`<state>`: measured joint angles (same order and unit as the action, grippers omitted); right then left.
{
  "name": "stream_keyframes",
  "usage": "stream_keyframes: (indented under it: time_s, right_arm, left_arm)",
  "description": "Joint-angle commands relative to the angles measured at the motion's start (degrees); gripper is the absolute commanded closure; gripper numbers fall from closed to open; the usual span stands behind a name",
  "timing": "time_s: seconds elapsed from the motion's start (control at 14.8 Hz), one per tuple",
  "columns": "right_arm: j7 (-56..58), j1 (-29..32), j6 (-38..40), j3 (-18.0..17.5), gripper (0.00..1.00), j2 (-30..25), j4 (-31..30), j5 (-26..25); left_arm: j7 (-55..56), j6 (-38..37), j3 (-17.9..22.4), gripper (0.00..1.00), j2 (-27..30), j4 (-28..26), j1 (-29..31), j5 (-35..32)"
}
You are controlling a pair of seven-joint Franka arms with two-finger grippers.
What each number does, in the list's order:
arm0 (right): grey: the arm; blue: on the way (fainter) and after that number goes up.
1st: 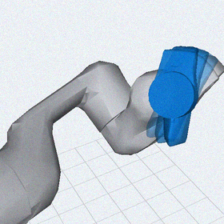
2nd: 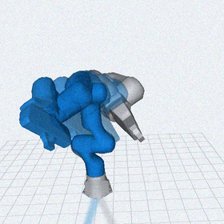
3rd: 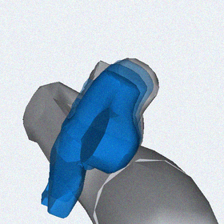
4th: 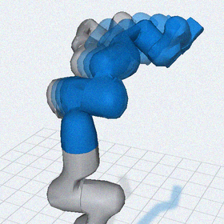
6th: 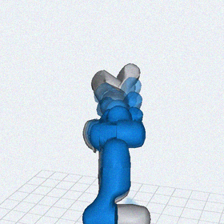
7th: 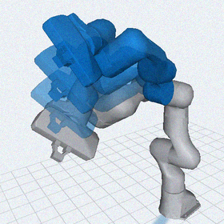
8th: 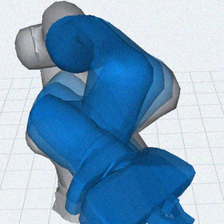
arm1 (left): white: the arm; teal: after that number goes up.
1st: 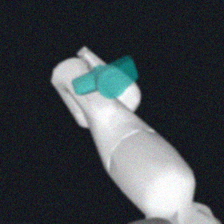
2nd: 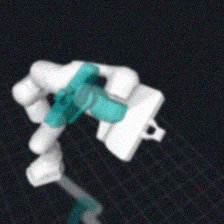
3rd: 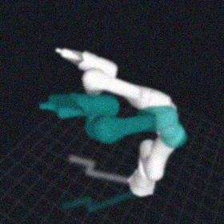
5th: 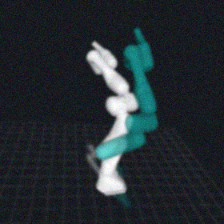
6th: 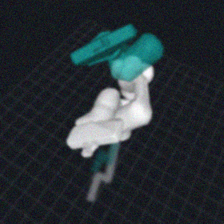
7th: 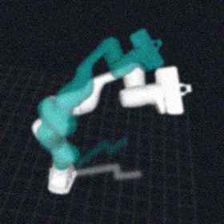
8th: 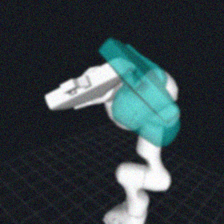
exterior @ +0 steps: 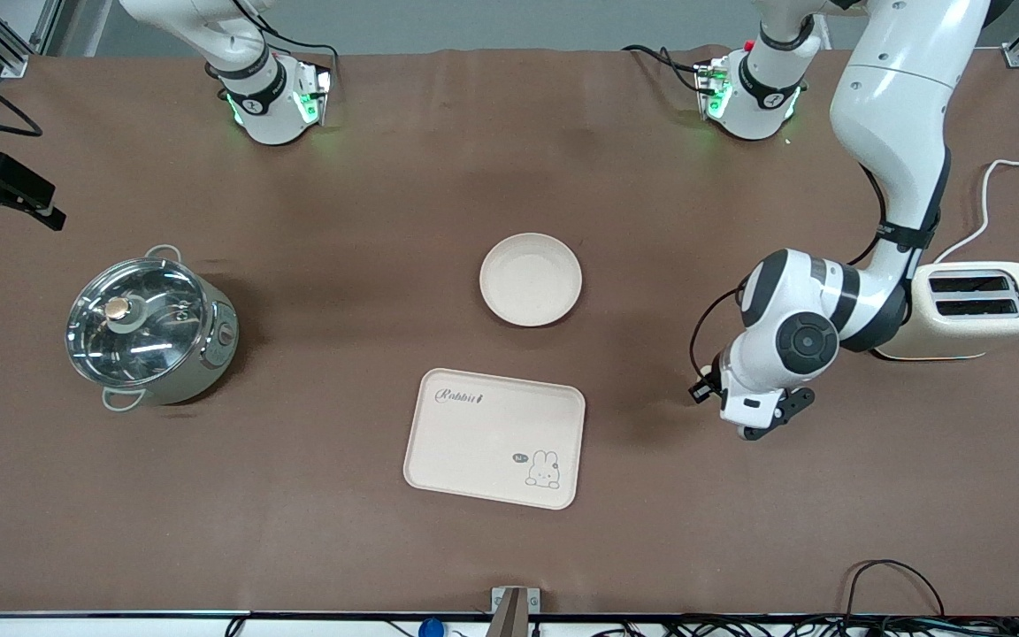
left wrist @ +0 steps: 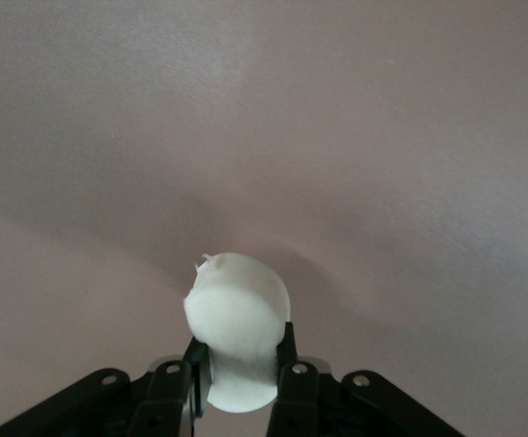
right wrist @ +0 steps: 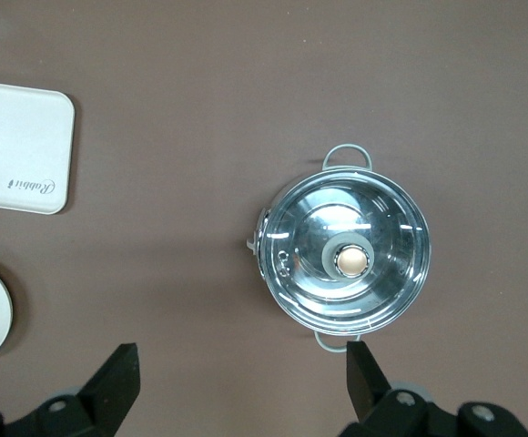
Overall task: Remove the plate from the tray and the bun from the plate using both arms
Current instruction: 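Carry the bun with the left gripper toward the toaster, then lower the bun onto the table beside the toaster, open the left gripper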
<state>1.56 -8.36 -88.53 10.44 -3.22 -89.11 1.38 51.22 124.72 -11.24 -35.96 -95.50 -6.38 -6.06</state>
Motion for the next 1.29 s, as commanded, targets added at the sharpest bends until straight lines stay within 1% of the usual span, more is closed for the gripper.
stream_keyframes:
  time_s: [0.0, 0.2, 0.27, 0.34, 0.41, 0.47, 0.54, 0.61, 0.81, 0.88, 1.02, 1.22]
  right_arm:
    - [-0.4, 0.5, 1.0, -0.4, 0.00, 0.1, 0.7, 0.4]
    - [-0.4, 0.5, 0.9, -0.3, 0.00, 0.1, 0.7, 0.4]
    - [-0.3, 0.5, 0.8, -0.3, 0.00, 0.1, 0.7, 0.4]
    - [-0.2, 0.5, 0.8, -0.4, 0.00, 0.1, 0.7, 0.4]
    - [-0.2, 0.5, 0.7, -0.4, 0.00, 0.2, 0.7, 0.4]
    - [-0.2, 0.4, 0.6, -0.3, 0.00, 0.2, 0.7, 0.4]
    - [-0.2, 0.4, 0.6, -0.4, 0.00, 0.2, 0.7, 0.4]
    - [-0.2, 0.3, 0.6, -0.4, 0.00, 0.2, 0.7, 0.4]
    - [-0.2, 0.2, 0.7, -0.5, 0.00, 0.1, 0.7, 0.4]
    - [-0.2, 0.4, 0.7, -0.5, 0.00, 0.1, 0.6, 0.4]
    - [-0.2, 0.7, 0.7, -0.5, 0.00, 0.1, 0.4, 0.4]
    - [-0.2, 0.7, 0.8, -0.5, 0.00, 0.1, 0.4, 0.3]
  left_arm:
    - [-0.3, 0.3, 0.1, 0.65, -1.4, 0.1, 0.5, -1.3]
    - [-0.3, -0.3, 0.1, 0.65, -1.6, -0.9, 2.0, -3.3]
    - [-0.4, -0.3, 0.2, 0.64, -1.7, -0.9, 2.3, -3.9]
    - [-0.3, -0.3, 0.1, 0.59, -1.9, -0.9, 2.4, -3.9]
    - [-0.3, -0.3, 0.1, 0.48, -2.4, -0.7, 2.4, -4.0]
    - [-0.3, -0.2, 0.1, 0.31, -2.4, -0.4, 2.2, -4.0]
    - [-0.2, -0.2, 0.1, 0.11, -2.4, -0.2, 1.9, -4.0]
    - [-0.2, -0.2, 0.1, 0.00, -2.3, 0.0, 2.1, -4.0]
    - [-0.1, -1.1, -0.4, 0.00, -0.6, 1.1, 2.3, -4.0]
    - [-0.4, -3.5, -0.6, 0.00, 1.1, 1.6, 2.3, -4.1]
    - [-5.5, -9.6, -0.7, 0.00, 4.7, 4.3, 2.2, -3.8]
    - [-10.9, -15.0, -0.7, 0.00, 11.4, 5.6, 2.5, -3.1]
